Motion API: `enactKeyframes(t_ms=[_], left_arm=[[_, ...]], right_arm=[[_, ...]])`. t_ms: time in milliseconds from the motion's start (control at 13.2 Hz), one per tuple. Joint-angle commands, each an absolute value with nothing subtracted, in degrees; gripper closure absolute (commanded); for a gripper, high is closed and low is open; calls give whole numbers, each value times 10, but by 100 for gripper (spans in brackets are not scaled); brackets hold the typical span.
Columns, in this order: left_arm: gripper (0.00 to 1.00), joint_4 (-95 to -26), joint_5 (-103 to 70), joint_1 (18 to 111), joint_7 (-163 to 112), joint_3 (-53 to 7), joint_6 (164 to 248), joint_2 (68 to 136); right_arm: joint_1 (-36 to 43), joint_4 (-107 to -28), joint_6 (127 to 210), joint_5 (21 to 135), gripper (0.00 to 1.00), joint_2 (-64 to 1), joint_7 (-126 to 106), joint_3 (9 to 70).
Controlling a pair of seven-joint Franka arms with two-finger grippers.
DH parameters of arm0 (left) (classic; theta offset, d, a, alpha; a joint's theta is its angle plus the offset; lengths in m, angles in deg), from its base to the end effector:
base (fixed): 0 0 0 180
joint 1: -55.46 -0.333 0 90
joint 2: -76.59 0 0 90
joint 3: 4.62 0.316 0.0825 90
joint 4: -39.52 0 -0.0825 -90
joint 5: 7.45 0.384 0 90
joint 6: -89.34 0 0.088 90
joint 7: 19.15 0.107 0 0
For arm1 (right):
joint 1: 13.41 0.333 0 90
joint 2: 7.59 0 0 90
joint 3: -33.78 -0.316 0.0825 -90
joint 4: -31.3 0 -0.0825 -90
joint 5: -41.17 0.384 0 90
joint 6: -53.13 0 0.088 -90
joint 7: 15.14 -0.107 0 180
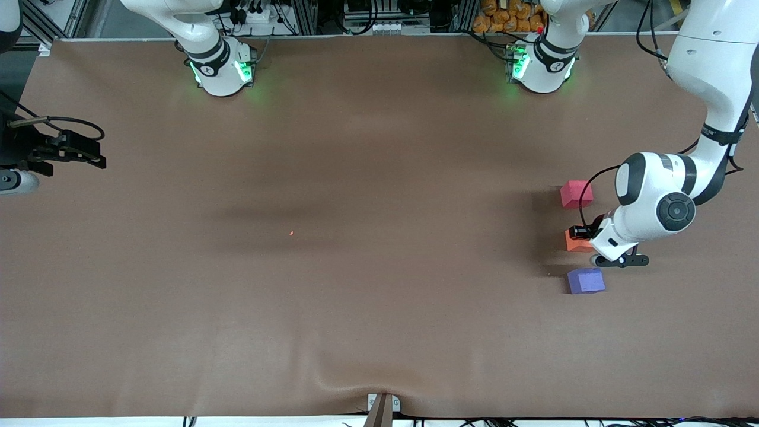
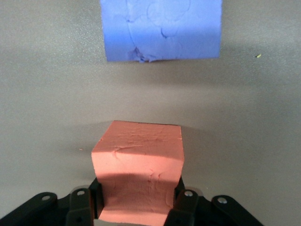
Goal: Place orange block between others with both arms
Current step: 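Lower the orange cube between the pink and blue cubes, open the left gripper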
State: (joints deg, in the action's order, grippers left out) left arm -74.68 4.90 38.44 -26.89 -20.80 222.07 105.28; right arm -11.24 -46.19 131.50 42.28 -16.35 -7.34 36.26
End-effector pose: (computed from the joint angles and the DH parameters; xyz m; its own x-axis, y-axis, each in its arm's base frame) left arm 0.5919 0.0150 0.2041 0.9890 0.0151 -0.1472 0.0122 -0.9997 -0.0200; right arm 0.5799 0.0014 0.6222 0.9819 0.1339 -0.1339 0.1308 -0.9909 -0.0312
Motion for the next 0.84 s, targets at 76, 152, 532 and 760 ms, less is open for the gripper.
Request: enactKeyframes(t_ms=[76,152,532,760], left_arm=[[26,-751,62,381,-274,-215,2232,1052],[0,-748,61,383,-275,-215,2232,1052],[0,-712,56,383,-265,-228,2223,1033],[0,-659,56,384,-264,-239,2141,1001]], right_arm=[[-115,-463,1257,420,0,-147,-70,364],[-115,-461,1235,419,0,-144,-71,363],[-127,-462,1200,423,0,-93,-67,364],[-126,-467,1200,422,0,-85,-66,367]])
